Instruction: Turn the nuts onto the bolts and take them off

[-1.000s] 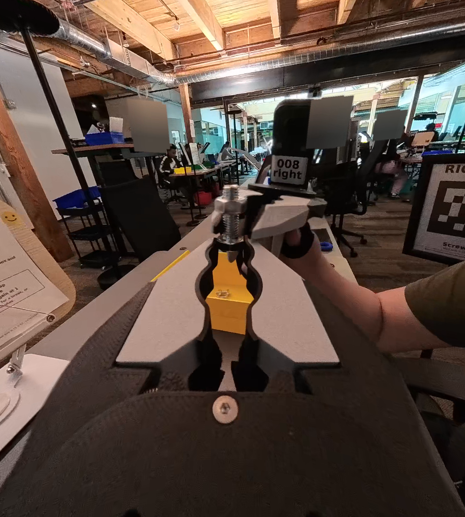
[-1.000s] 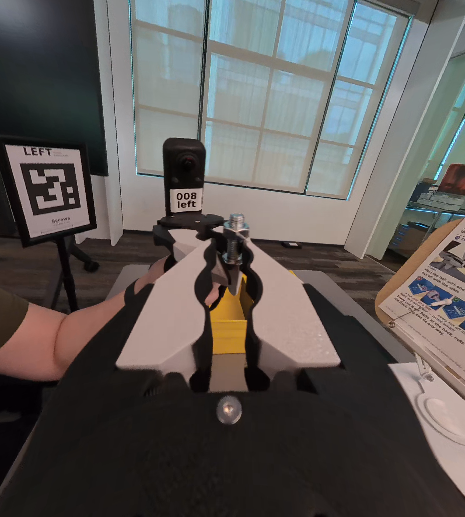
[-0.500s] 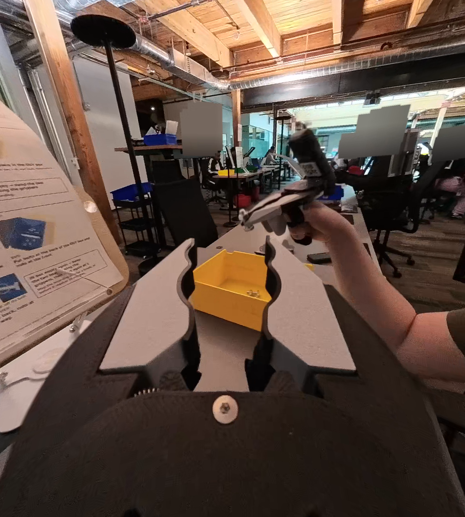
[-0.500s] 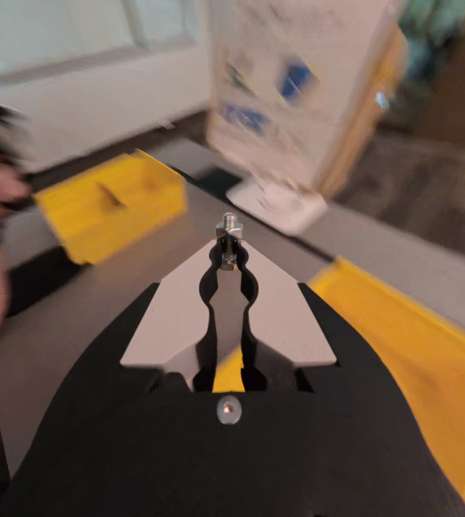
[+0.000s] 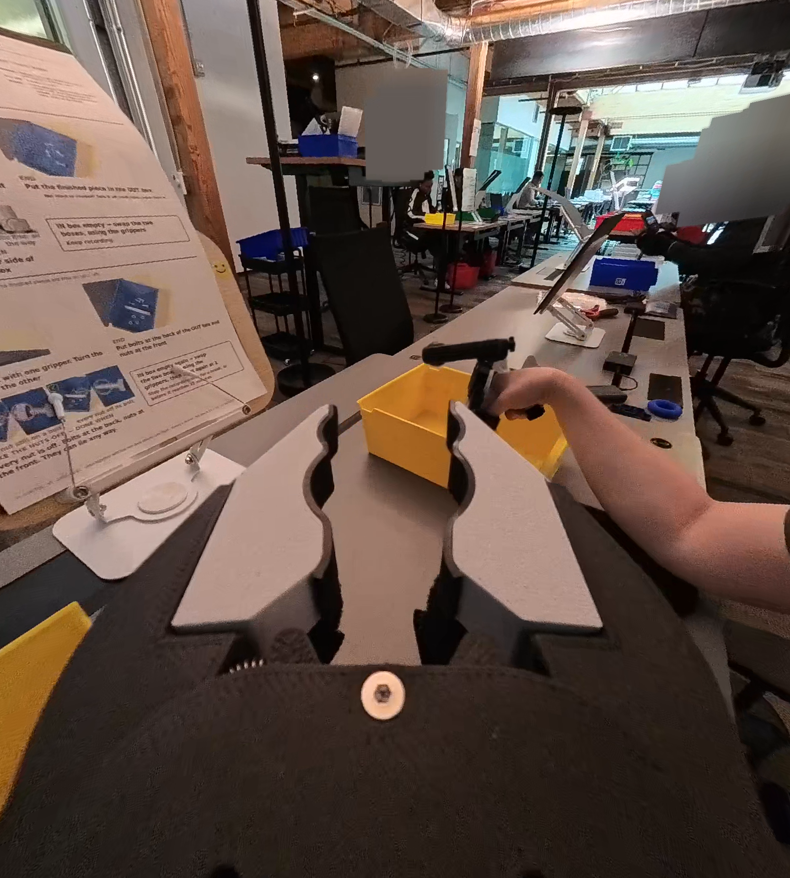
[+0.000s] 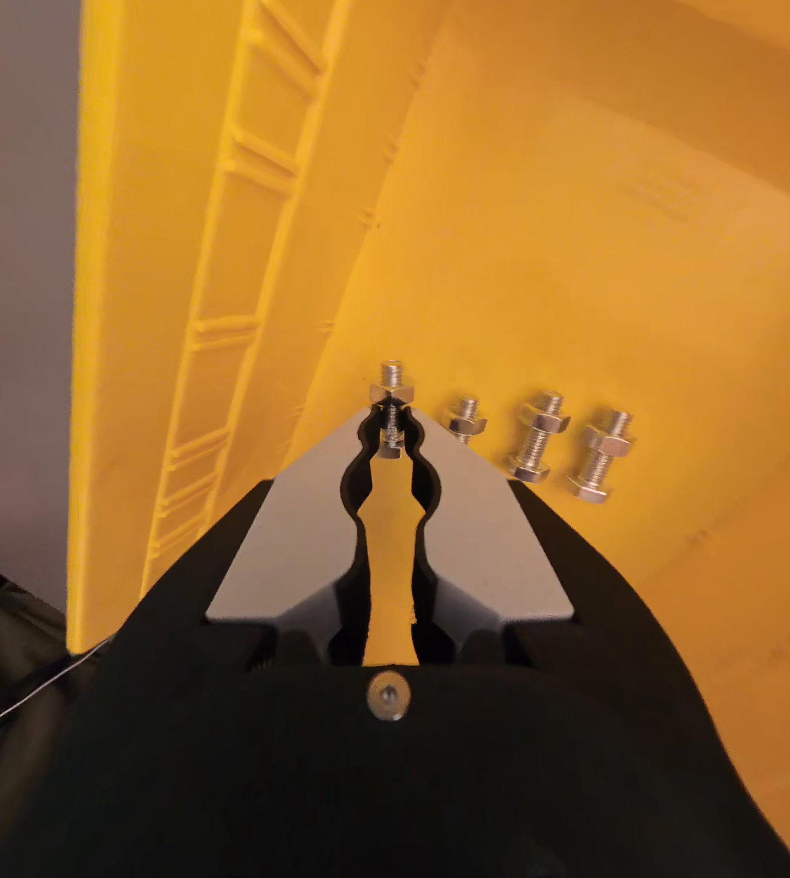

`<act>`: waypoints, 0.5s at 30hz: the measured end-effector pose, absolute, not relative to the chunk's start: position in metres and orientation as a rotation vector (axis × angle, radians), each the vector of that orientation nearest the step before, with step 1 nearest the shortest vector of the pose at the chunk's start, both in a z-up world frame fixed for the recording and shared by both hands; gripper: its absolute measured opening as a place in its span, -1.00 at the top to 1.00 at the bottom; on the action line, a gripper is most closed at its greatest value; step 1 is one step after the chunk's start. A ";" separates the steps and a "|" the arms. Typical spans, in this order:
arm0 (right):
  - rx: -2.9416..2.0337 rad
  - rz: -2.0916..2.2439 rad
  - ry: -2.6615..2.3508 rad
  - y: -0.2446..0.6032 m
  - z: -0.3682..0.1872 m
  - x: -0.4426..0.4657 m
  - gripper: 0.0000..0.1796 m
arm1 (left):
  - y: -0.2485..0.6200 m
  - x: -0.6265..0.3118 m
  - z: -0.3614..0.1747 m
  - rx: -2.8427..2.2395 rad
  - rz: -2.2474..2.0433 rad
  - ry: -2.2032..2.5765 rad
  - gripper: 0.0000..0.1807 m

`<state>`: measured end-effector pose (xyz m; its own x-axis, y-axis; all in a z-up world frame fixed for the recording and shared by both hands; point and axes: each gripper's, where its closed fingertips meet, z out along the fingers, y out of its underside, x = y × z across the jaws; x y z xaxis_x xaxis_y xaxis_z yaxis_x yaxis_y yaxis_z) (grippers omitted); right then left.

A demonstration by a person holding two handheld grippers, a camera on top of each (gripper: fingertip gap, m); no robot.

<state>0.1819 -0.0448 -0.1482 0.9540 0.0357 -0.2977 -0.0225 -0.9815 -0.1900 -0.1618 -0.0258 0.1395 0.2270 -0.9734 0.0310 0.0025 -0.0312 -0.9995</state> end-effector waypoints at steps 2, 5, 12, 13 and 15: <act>-2.973 0.412 -0.023 -0.048 -0.157 0.182 0.92 | -0.019 -0.166 0.135 -1.368 -1.012 1.021 0.50; -2.998 0.365 -0.038 -0.049 -0.160 0.184 0.91 | -0.006 -0.177 0.125 -1.442 -0.910 0.991 0.39; -2.733 0.220 -0.030 -0.051 -0.084 0.202 0.70 | 0.066 -0.264 0.094 -1.713 -0.559 0.700 0.14; -2.651 0.160 -0.004 -0.053 -0.067 0.213 0.66 | 0.078 -0.283 0.083 -1.773 -0.512 0.643 0.13; -2.504 0.020 0.115 -0.064 -0.038 0.246 0.50 | 0.095 -0.319 0.059 -1.898 -0.465 0.537 0.09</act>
